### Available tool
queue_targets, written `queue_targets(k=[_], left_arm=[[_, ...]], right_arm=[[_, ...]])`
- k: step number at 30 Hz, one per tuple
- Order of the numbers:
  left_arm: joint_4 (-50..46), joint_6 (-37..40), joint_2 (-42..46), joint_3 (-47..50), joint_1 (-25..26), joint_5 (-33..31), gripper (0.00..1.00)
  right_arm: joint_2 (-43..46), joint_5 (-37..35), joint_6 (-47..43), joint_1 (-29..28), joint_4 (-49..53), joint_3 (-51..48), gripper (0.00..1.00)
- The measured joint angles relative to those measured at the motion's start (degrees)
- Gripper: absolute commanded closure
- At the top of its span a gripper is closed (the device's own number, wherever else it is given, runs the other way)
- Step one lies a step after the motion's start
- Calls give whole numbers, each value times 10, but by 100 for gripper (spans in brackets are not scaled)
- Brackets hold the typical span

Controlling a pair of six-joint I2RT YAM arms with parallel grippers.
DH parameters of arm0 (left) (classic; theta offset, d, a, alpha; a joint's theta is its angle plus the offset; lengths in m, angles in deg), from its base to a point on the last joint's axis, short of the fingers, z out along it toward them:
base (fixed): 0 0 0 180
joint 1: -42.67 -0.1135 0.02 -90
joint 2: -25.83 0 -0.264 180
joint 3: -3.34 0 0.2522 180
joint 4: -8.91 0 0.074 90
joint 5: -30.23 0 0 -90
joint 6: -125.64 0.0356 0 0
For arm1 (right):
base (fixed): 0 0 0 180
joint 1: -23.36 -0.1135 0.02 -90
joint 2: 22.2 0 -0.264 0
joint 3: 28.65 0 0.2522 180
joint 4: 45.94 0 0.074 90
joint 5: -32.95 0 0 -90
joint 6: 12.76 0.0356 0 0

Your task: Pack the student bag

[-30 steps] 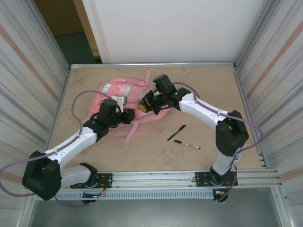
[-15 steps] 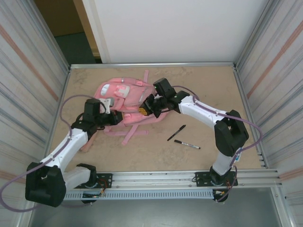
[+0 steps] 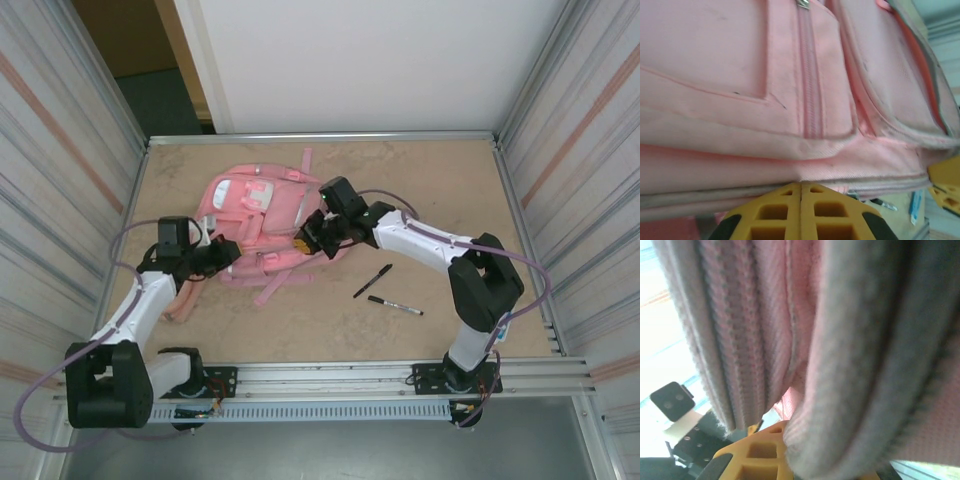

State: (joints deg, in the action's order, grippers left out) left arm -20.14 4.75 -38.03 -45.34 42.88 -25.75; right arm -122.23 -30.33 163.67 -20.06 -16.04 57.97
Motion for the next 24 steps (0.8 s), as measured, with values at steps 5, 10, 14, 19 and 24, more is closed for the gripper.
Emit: queue_targets(k=[5,10,14,19,24], left_arm=[[-23,-40,1,0,-25,-45,68],[-58,-66,8,-3,-32,-75,51],[-88,-68,27,-11,-32,-82,48],[-118,-67,36,-12,-32,-84,39],[-130,-75,12,-22,-31,-89,36]], right_arm=[[3,-62,21,-45,-21,-46,89],[4,-86,32,-84,-22,-58,54],[7,-93,5,-100,17,-45,49],[30,-161,-85,-97,124,19,44],[84,-236,-180,-44,209,53,42]])
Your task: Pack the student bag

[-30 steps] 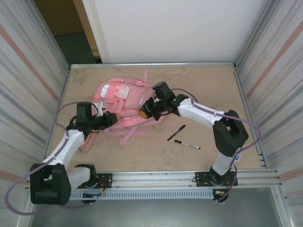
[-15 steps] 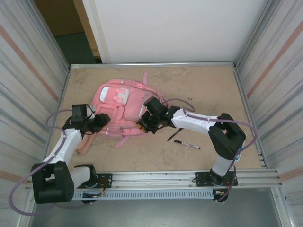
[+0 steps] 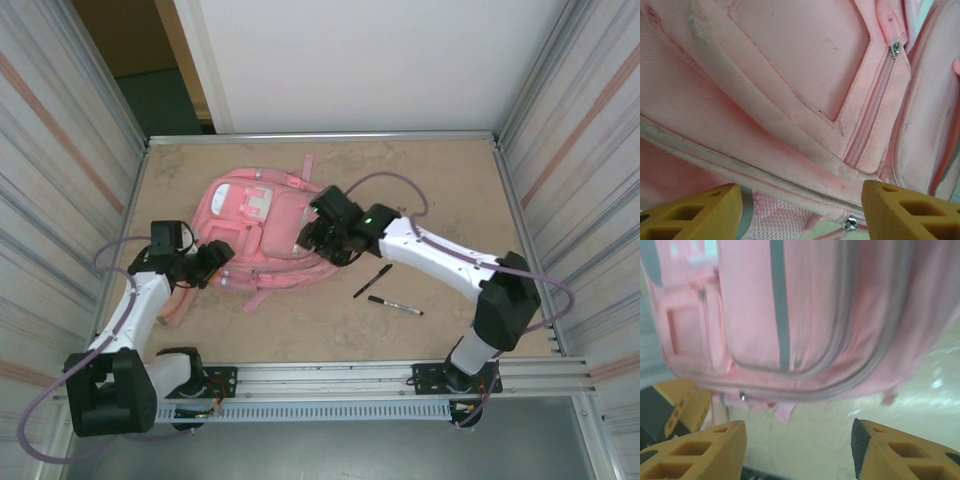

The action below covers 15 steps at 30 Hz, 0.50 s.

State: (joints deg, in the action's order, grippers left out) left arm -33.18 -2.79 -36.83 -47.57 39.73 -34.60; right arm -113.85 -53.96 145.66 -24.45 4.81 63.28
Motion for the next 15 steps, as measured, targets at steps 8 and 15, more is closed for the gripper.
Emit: queue_targets(k=[8,15], left_arm=[[30,-24,-66,-3,24,-20,36],[50,-21,-166,-60,78,-53,40]], right_arm=[[-40,7,-171,157,26,20,41],[-135,64,-245,196,4,47,47]])
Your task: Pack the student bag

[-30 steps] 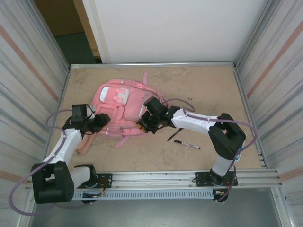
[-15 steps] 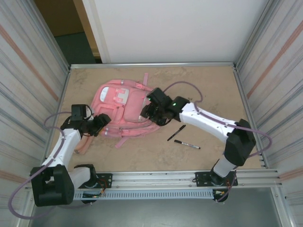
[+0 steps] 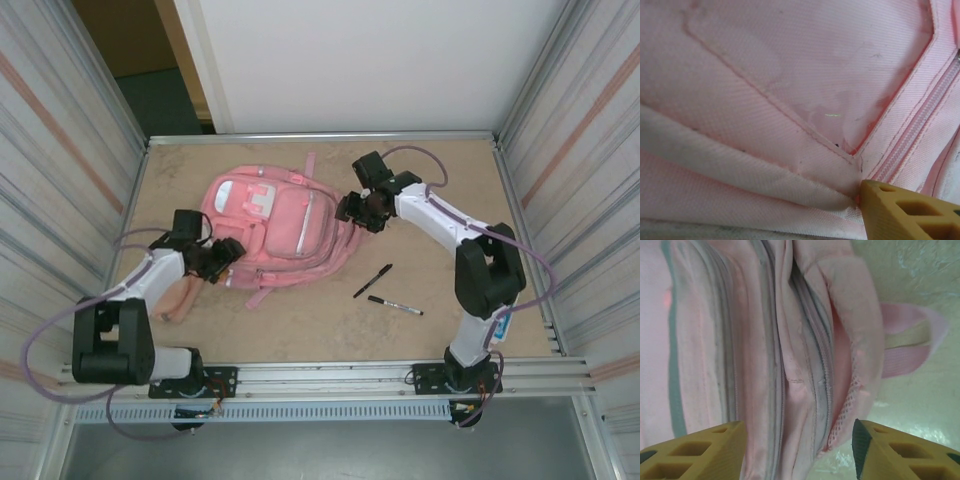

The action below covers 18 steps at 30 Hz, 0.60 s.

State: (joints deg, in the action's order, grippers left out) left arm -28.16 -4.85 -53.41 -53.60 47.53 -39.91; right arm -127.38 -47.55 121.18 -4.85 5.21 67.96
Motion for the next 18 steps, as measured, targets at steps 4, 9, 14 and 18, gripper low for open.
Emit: queue_targets(k=[4,9,14,18], left_arm=[[0,20,-80,-85,42,-20,40],[-12,39,-196,-214,58,-15,41],[-5,43,-219,-245,59,-19,38],[-2,43,-214,-239,61,-24,36]], right_arm=[[-32,11,-17,32,-7,-10,57],[-32,26,-35,62,-43,-61,81],[-30,34,-40,44,-68,-85,94],[-4,33,-39,12,-88,-119,100]])
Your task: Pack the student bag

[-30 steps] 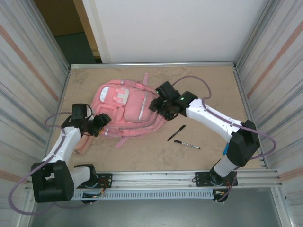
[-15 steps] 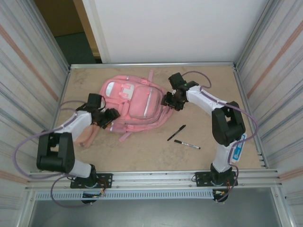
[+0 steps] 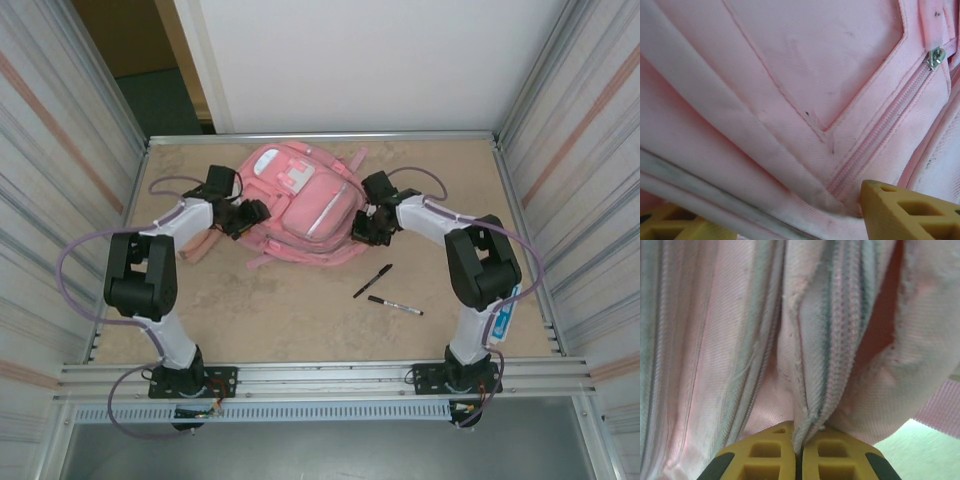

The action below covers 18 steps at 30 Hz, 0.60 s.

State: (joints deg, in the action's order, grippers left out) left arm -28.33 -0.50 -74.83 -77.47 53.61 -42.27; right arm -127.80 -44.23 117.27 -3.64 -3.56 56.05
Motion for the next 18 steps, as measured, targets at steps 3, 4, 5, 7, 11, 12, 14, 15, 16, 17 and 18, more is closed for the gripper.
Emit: queue_targets(k=[3,4,5,7,11,12,14,15,16,17,18], left_arm=[[-1,1,20,18,-1,-14,35],[1,0,35,34,-4,-19,35],[2,-1,56,53,-7,-24,34],[0,-3,97,85,-17,-32,33],[-4,-3,153,116,-56,-57,33],[-2,-4,159,121,-68,-63,34],[3,-10,168,135,-103,-74,35],[5,-12,170,143,-119,-78,35],[8,-14,170,150,-134,-82,36],[10,-15,170,157,-149,-89,36],[11,-16,170,162,-157,-94,36]], right_arm=[[29,-1,2,-13,3,-23,100],[39,0,3,-14,8,-28,100],[49,3,4,-13,14,-33,100],[67,10,11,-6,24,-40,100],[101,27,30,0,43,-48,100],[108,30,34,-1,45,-48,100],[123,36,47,0,51,-48,100],[130,36,50,0,53,-47,100],[139,36,57,2,54,-47,100],[147,36,60,6,57,-47,100],[156,36,63,12,59,-47,100]])
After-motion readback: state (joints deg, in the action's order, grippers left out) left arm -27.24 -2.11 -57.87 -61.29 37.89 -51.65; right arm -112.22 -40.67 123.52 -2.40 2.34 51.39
